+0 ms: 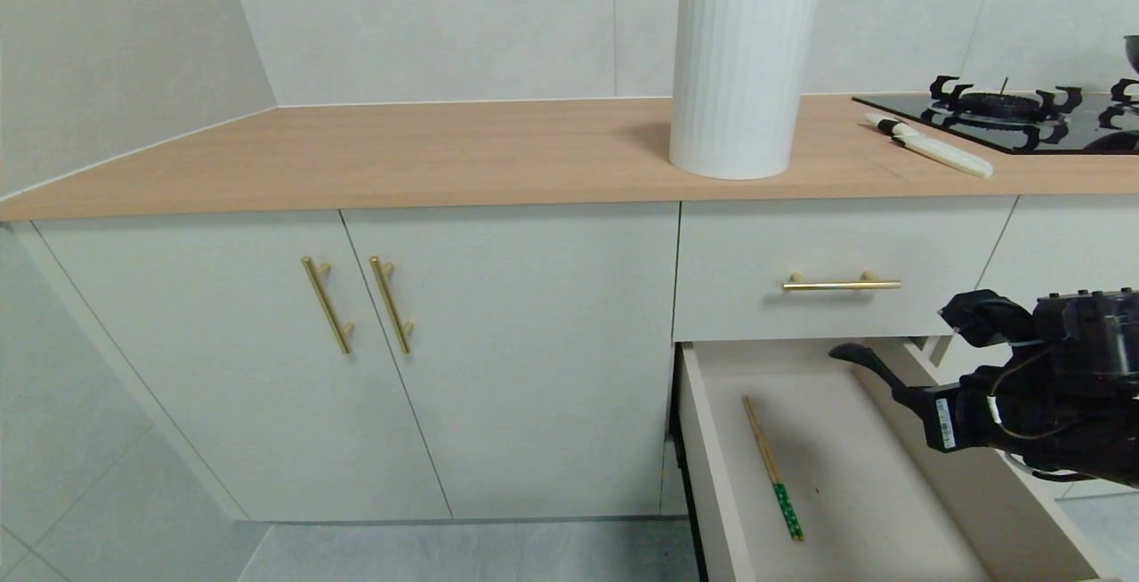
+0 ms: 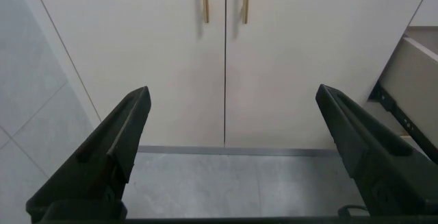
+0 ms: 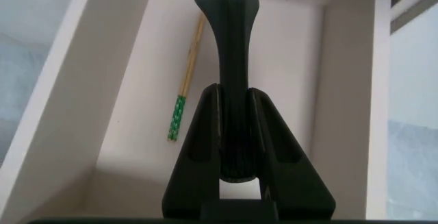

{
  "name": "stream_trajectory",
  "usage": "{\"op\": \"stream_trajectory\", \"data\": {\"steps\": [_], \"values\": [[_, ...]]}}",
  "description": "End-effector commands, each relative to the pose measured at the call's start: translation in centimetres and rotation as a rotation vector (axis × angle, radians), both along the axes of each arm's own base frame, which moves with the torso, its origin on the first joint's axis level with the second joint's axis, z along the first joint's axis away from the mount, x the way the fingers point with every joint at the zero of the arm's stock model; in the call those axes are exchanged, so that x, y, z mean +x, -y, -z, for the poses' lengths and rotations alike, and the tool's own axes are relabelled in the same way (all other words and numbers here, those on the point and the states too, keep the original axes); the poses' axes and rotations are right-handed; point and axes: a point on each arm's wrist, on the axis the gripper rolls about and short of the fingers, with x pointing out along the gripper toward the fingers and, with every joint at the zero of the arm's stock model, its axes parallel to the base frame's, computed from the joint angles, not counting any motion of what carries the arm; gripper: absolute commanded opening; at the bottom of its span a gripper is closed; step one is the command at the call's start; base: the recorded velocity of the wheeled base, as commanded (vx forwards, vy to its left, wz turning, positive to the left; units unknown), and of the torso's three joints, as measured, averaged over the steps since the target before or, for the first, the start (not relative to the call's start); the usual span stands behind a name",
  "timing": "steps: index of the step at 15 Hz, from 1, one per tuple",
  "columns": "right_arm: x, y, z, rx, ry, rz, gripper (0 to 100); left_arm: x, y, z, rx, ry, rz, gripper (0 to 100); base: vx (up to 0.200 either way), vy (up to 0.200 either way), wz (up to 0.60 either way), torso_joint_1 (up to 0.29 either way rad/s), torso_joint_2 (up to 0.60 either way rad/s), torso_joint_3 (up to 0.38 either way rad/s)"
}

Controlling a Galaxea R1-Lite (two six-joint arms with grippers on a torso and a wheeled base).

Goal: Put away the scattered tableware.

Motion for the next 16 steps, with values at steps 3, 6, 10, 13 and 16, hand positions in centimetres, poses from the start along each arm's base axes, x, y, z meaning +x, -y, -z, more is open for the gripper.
{"op": "stream_trajectory", "data": {"steps": [3, 6, 10, 13, 16], "values": [[0.9, -0.2, 2.3, -0.018, -0.086, 0.000, 0, 0.0, 0.0, 0.0, -0.001, -0.001, -0.001, 100, 0.000, 0.000, 0.00, 0.000, 0.00, 0.000], [2.1, -0.3, 4.4, -0.061, -0.127, 0.022, 0, 0.0, 0.0, 0.0, -0.001, 0.001, 0.001, 100, 0.000, 0.000, 0.00, 0.000, 0.00, 0.000], [5.0, -0.7, 9.5, -0.005, -0.137, 0.079, 0, 0.0, 0.0, 0.0, -0.001, 0.001, -0.002, 100, 0.000, 0.000, 0.00, 0.000, 0.00, 0.000], [6.7, -1.0, 12.9, -0.017, -0.115, 0.152, 0, 0.0, 0.0, 0.0, -0.001, -0.001, -0.001, 100, 0.000, 0.000, 0.00, 0.000, 0.00, 0.000], [7.2, -1.4, 15.1, -0.035, -0.155, 0.158, 0, 0.0, 0.0, 0.0, -0.001, -0.001, -0.002, 100, 0.000, 0.000, 0.00, 0.000, 0.00, 0.000]]}}
